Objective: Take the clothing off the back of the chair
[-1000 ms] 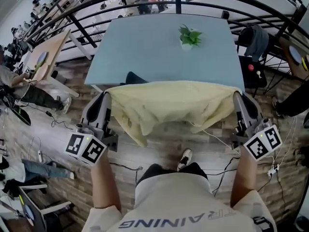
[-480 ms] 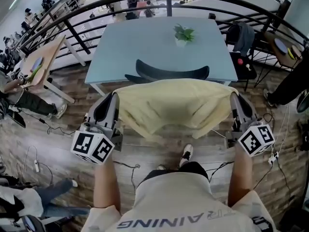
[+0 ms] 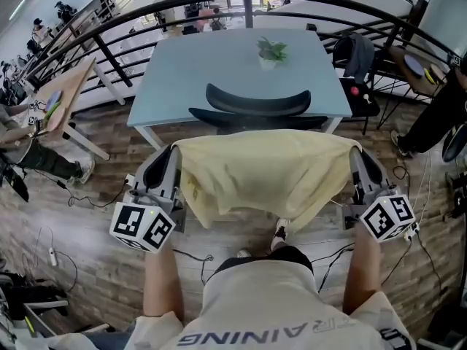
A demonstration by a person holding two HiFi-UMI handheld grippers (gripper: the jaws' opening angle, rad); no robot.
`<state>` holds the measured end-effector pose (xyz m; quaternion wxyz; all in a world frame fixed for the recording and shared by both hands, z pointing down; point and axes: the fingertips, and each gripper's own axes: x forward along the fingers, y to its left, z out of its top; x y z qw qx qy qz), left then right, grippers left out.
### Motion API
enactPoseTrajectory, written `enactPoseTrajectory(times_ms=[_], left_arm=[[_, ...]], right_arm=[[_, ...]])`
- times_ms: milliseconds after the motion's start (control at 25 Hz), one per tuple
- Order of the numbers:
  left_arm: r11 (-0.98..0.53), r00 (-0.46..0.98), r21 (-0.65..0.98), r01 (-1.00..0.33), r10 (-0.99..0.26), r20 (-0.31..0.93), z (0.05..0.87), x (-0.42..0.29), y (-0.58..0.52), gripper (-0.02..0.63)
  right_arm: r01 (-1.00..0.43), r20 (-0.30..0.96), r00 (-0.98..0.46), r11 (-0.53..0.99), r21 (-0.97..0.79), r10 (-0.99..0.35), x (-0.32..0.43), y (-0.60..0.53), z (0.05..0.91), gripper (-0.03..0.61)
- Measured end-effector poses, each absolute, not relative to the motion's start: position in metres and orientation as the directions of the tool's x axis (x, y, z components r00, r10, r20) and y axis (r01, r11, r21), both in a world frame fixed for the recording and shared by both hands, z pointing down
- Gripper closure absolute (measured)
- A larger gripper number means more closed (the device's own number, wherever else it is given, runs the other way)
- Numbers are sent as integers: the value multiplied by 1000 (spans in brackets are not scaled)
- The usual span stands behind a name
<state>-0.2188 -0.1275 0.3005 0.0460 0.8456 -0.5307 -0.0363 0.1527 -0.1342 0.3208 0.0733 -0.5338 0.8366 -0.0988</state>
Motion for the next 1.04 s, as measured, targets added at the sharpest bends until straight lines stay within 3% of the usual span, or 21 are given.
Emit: enactPoseTrajectory(times_ms=[1040], left_arm=[[-447,447,137,-884,-894,-26,310,-203,-121,571]], right_arm=[[-880,-20,-424,417,-226,-905,167,-121,331,549]])
